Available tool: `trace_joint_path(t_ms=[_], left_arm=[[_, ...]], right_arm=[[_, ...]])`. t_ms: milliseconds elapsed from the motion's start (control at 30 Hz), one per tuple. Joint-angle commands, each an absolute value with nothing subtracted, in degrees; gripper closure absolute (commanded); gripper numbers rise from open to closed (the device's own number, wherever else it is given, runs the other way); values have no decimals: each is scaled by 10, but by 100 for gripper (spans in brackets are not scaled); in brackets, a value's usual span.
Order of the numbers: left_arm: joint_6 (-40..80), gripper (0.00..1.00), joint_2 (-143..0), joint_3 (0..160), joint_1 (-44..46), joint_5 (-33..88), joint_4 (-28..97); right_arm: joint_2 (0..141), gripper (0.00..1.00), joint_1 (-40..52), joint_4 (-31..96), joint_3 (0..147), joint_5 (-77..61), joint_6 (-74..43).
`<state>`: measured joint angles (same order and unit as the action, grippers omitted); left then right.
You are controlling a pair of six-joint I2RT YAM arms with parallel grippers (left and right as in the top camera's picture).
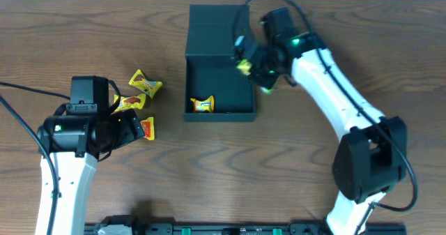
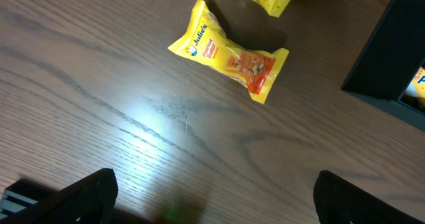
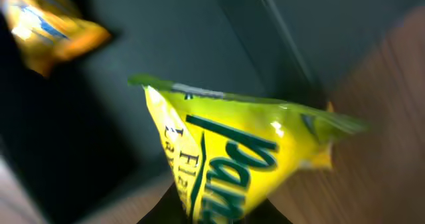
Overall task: Pack container
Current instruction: 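Lower the Pandan packet into the box and open the right gripper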
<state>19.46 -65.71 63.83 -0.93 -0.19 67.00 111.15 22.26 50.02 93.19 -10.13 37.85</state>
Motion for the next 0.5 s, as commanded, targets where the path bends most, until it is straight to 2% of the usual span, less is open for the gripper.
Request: trace_joint_path(t_ms=[0, 167, 300, 467], left_arm=[[195, 4, -660, 642, -11, -2, 670], [195, 4, -660, 642, -11, -2, 668], [195, 4, -660, 642, -11, -2, 669], [194, 5, -660, 642, -11, -2, 671]], right_arm=[[1098, 81, 264, 493, 931, -110, 369], [1098, 80, 322, 441, 931, -110, 369], [1098, 81, 324, 431, 931, -109, 369], [1098, 73, 318, 428, 931, -105, 366]])
